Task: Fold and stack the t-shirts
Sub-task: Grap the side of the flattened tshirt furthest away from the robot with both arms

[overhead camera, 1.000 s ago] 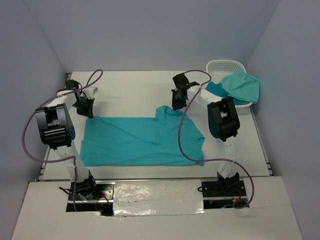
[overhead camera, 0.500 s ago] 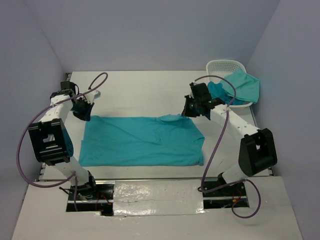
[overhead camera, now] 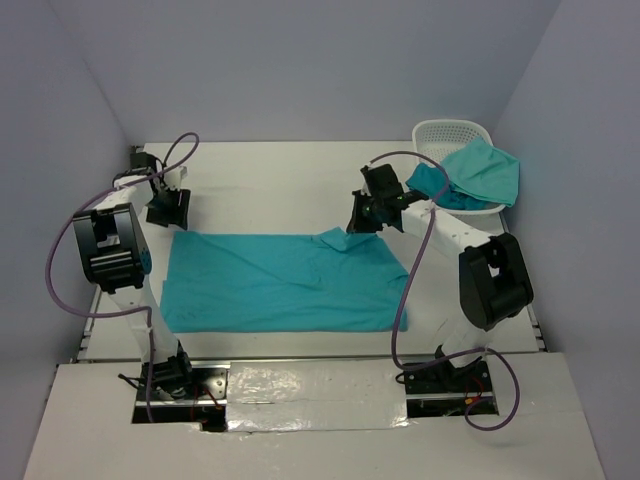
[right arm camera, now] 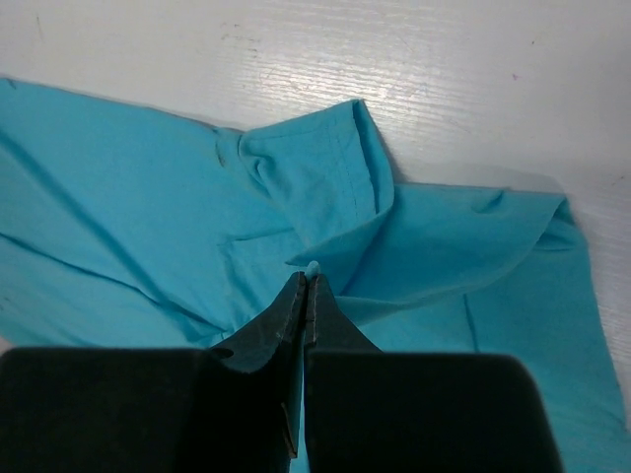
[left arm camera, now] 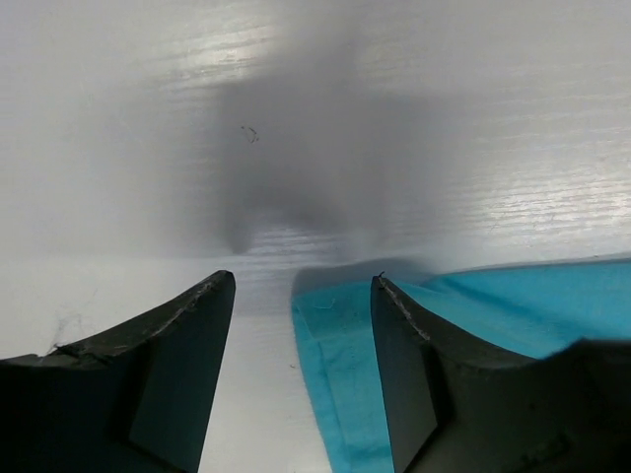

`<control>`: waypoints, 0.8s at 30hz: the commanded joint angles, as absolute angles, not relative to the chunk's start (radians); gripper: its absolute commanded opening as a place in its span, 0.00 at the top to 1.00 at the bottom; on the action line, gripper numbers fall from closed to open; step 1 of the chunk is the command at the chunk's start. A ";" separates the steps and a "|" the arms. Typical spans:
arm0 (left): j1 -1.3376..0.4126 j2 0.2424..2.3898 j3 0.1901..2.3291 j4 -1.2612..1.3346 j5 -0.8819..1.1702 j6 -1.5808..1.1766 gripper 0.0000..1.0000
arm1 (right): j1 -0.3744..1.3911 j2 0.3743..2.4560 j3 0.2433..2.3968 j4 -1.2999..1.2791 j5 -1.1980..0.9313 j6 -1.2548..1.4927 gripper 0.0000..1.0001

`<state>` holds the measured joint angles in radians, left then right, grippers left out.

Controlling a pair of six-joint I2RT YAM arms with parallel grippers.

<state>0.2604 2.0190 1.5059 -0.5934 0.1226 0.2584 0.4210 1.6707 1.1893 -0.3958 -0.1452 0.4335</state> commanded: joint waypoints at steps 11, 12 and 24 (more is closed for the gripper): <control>0.258 2.095 1.482 -0.615 0.146 0.196 0.73 | 0.425 1.637 1.216 -0.391 -0.103 0.417 1.00; 0.259 2.092 1.479 -0.624 0.146 0.195 0.84 | 0.423 1.634 1.219 -0.396 -0.101 0.414 1.00; 0.261 1.774 1.336 -0.767 0.348 0.586 1.00 | 0.407 1.384 1.083 -0.465 -0.097 0.383 1.00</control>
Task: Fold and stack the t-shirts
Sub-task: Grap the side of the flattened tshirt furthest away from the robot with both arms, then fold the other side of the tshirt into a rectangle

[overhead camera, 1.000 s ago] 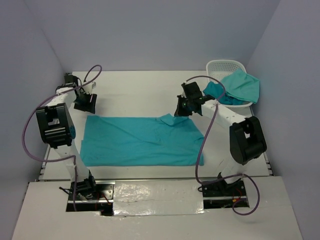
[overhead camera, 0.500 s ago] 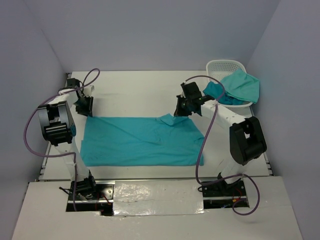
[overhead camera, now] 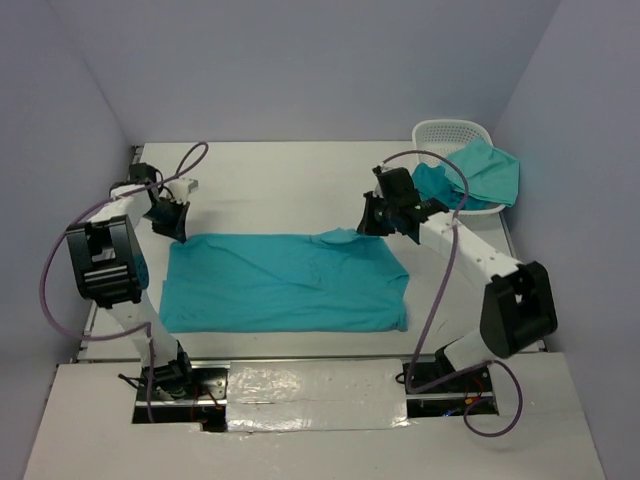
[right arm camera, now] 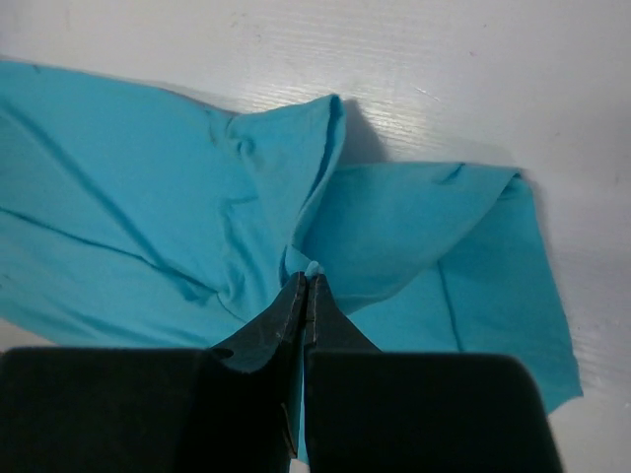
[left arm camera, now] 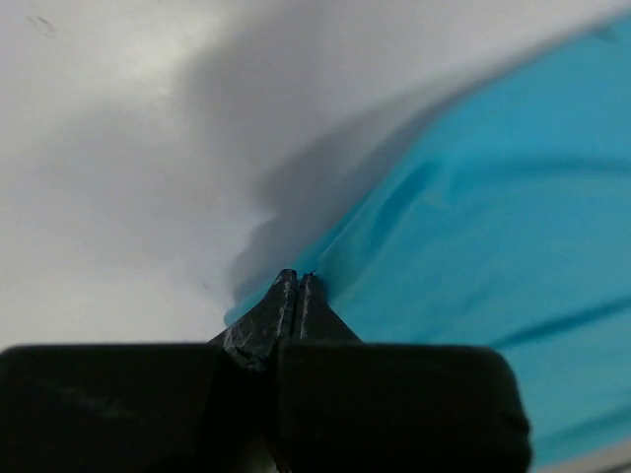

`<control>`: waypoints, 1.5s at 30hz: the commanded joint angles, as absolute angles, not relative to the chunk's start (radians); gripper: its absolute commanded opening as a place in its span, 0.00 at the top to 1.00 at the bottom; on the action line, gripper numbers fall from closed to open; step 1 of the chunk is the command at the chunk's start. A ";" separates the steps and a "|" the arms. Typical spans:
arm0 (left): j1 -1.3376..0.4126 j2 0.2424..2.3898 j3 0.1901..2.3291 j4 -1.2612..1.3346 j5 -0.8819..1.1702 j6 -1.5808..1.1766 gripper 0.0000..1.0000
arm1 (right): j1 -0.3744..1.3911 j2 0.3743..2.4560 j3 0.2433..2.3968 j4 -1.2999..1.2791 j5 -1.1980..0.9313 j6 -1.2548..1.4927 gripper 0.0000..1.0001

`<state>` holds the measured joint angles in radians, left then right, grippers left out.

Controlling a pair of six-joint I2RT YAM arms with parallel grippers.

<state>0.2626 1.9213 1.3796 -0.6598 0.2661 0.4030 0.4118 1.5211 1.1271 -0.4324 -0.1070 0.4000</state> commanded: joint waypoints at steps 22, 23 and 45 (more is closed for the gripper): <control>0.336 1.424 0.968 -0.842 0.230 0.974 1.00 | 0.416 1.071 0.644 -0.574 -0.067 0.495 1.00; 0.336 1.422 0.956 -0.812 0.223 0.992 1.00 | 0.416 1.080 0.637 -0.571 -0.074 0.500 1.00; 0.307 1.448 0.844 -0.687 0.164 1.075 0.80 | 0.423 1.212 0.661 -0.554 -0.155 0.439 0.57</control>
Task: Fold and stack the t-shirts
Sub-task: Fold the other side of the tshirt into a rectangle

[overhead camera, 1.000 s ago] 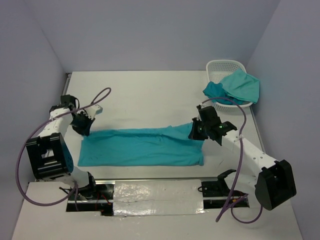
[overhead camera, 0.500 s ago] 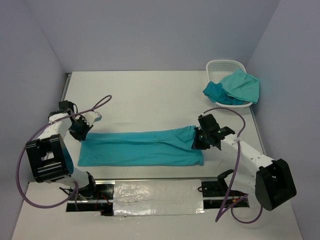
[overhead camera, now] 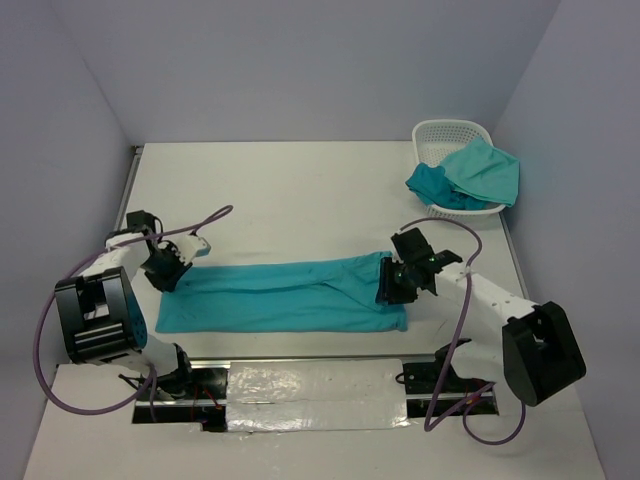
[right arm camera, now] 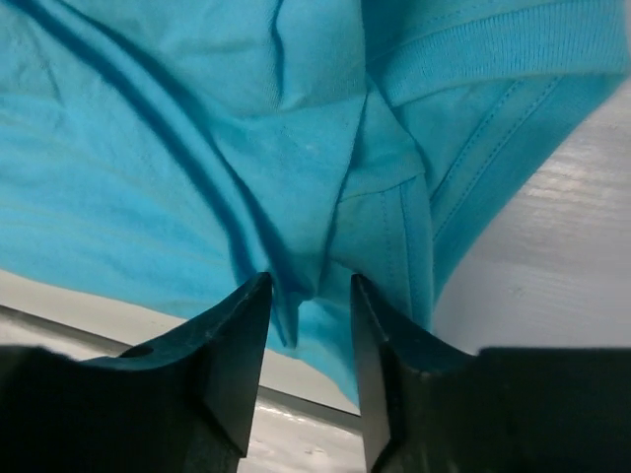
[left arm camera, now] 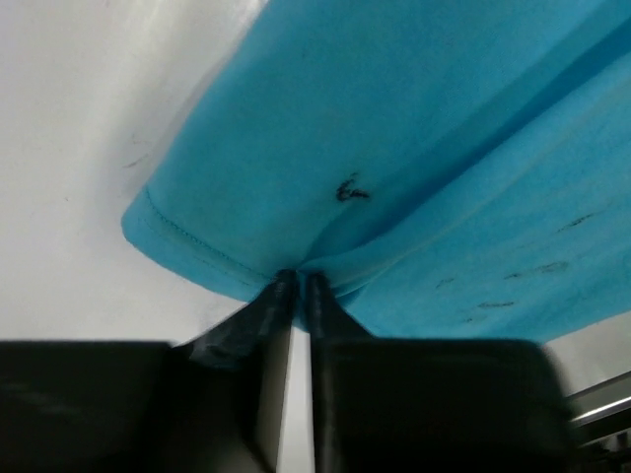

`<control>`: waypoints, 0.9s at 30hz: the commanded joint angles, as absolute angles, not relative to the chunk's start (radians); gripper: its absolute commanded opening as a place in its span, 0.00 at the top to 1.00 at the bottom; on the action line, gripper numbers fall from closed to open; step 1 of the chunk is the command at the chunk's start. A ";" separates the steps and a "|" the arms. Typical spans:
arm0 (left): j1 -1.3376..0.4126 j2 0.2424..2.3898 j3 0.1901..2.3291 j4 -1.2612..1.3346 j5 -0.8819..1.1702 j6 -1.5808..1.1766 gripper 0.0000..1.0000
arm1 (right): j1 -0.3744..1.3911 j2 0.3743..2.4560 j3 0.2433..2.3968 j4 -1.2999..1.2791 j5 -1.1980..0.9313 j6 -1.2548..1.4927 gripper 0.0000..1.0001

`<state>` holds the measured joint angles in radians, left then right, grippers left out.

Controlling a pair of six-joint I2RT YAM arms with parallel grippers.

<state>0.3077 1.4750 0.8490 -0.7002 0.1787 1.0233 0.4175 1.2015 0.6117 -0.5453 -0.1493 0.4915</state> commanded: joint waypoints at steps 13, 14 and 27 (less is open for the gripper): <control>0.308 1.420 0.945 -0.825 0.046 1.121 0.01 | 0.567 1.354 0.958 -0.434 -0.109 0.380 0.39; 0.310 1.420 0.977 -0.844 0.051 1.117 0.01 | 0.584 1.395 1.016 -0.427 -0.112 0.385 0.39; 0.328 1.420 1.019 -0.832 0.117 0.991 0.00 | 0.595 1.769 1.197 -0.457 -0.055 0.445 0.42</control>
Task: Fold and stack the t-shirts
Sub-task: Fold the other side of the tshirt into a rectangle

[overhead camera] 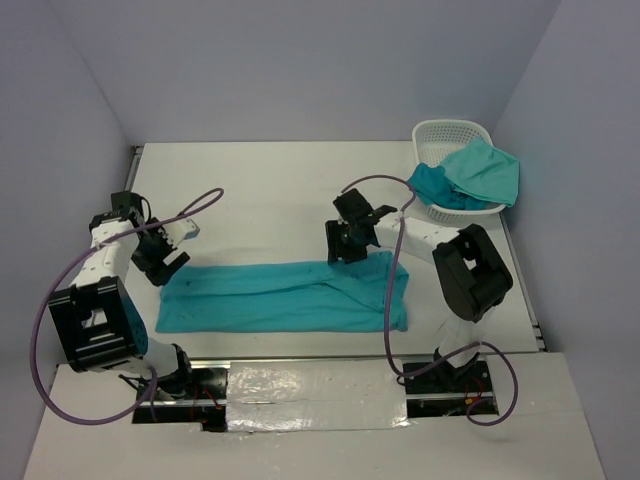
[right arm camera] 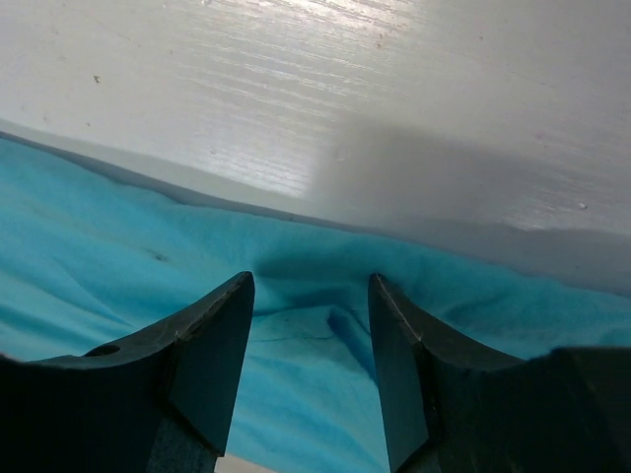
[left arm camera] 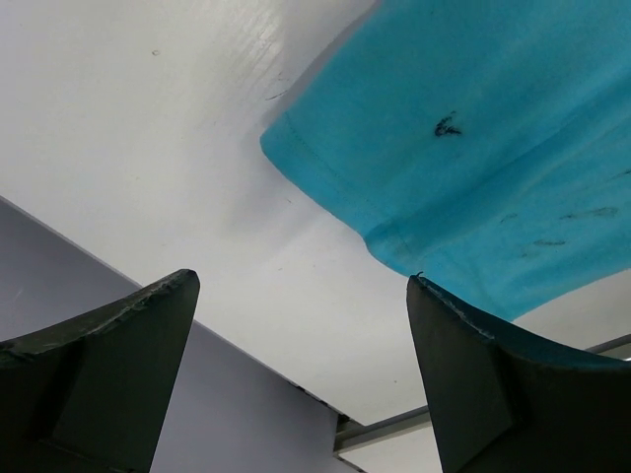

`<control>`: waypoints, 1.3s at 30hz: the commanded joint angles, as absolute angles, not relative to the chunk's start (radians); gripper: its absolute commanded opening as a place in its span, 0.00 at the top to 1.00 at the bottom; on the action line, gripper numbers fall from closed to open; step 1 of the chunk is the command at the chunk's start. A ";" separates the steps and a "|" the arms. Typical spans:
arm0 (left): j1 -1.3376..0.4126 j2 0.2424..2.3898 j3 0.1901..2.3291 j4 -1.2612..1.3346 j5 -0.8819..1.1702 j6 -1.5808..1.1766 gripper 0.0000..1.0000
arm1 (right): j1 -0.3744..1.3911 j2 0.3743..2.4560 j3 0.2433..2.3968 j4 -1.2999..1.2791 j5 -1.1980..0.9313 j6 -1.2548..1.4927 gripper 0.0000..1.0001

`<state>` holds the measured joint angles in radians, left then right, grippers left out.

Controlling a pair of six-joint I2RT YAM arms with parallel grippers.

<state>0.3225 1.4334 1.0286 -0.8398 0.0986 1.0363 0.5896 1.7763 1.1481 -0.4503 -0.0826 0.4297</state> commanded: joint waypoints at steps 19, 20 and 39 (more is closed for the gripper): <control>0.328 1.440 1.017 -0.821 0.117 0.971 0.01 | 0.664 1.715 1.121 -0.517 -0.003 0.497 1.00; 0.328 1.440 1.016 -0.818 0.115 0.973 0.01 | 0.667 1.706 1.114 -0.520 -0.003 0.499 1.00; 0.328 1.465 1.012 -0.804 0.118 0.959 0.01 | 0.913 1.614 1.008 -0.646 -0.149 0.500 1.00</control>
